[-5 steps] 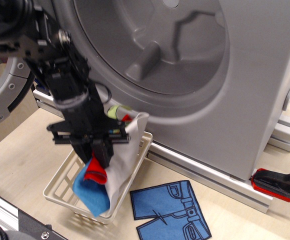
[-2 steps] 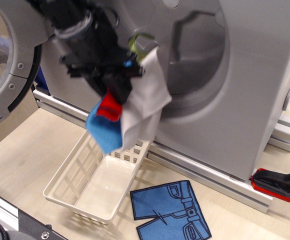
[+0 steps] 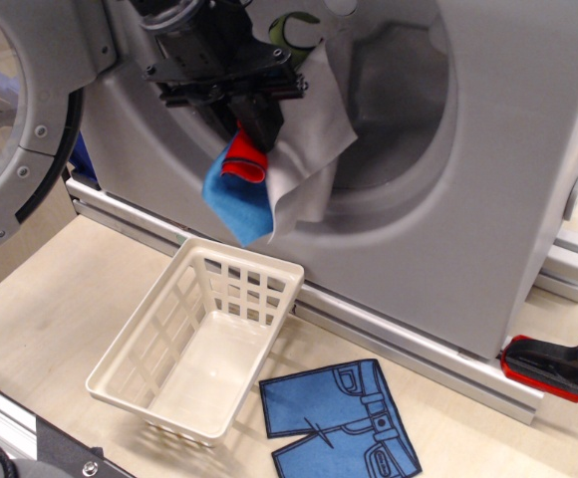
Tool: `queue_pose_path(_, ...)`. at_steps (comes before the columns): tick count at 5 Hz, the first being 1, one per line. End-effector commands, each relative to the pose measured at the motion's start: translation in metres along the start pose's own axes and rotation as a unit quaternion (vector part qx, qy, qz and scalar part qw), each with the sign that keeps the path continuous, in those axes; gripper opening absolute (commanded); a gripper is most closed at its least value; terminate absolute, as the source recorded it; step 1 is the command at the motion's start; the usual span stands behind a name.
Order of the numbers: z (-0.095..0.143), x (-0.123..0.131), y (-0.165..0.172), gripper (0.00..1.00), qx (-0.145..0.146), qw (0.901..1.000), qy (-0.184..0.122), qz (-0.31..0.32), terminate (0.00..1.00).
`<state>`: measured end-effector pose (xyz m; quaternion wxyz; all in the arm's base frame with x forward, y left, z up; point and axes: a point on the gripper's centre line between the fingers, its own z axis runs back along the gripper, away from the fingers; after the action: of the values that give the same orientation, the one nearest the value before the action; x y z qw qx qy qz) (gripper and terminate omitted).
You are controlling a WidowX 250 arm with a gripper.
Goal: Put clothes in laundry machine
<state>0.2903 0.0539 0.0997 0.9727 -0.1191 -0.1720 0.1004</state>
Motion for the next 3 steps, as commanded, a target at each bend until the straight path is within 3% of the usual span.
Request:
queue_pose_path(1,-0.012,0.034,0.0,0.0,0.014,0.9974,-0.054,-0.046,0.0)
queue_pose_path(2,-0.025,0.044,-0.002,0.0,0.022,0.9951,-0.079,-0.055,0.0)
queue_pose_path(3,-0.037,0.054,-0.003,0.0,0.03,0.9947,-0.081,-0.056,0.0)
